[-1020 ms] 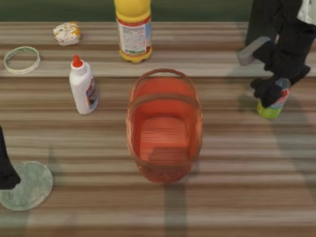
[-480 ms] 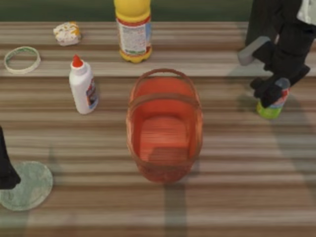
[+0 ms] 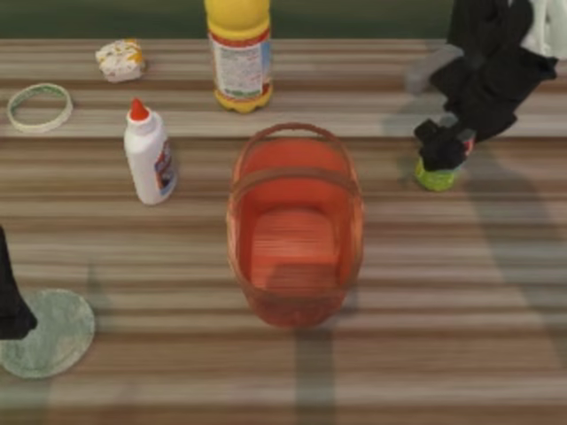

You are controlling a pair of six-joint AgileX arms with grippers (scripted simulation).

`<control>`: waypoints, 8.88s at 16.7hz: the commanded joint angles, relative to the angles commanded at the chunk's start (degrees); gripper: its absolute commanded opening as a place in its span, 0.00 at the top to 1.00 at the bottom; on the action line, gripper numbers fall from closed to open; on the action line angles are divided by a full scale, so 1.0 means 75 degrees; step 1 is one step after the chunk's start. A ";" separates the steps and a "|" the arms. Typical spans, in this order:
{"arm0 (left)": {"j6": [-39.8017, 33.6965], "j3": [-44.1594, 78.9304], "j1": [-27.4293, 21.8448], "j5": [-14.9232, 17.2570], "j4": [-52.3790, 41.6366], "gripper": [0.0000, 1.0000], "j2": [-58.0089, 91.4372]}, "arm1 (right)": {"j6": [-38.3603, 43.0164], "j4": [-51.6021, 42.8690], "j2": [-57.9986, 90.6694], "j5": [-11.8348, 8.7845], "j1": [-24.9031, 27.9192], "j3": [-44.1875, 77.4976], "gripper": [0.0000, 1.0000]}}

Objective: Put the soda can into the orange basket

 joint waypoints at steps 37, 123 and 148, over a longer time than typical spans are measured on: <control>0.0000 0.0000 0.0000 0.0000 0.0000 0.00 0.0000 | 0.3837 1.5313 -0.0411 -0.7160 0.0965 -0.5203 1.00; 0.9022 1.6308 -0.5306 0.0026 -1.1126 0.60 1.7178 | 0.3619 0.6751 -1.7940 0.1308 -0.1544 -1.4344 0.00; 0.9022 1.6308 -0.5306 0.0026 -1.1126 1.00 1.7178 | 0.3619 0.6751 -1.7940 0.1308 -0.1544 -1.4344 0.00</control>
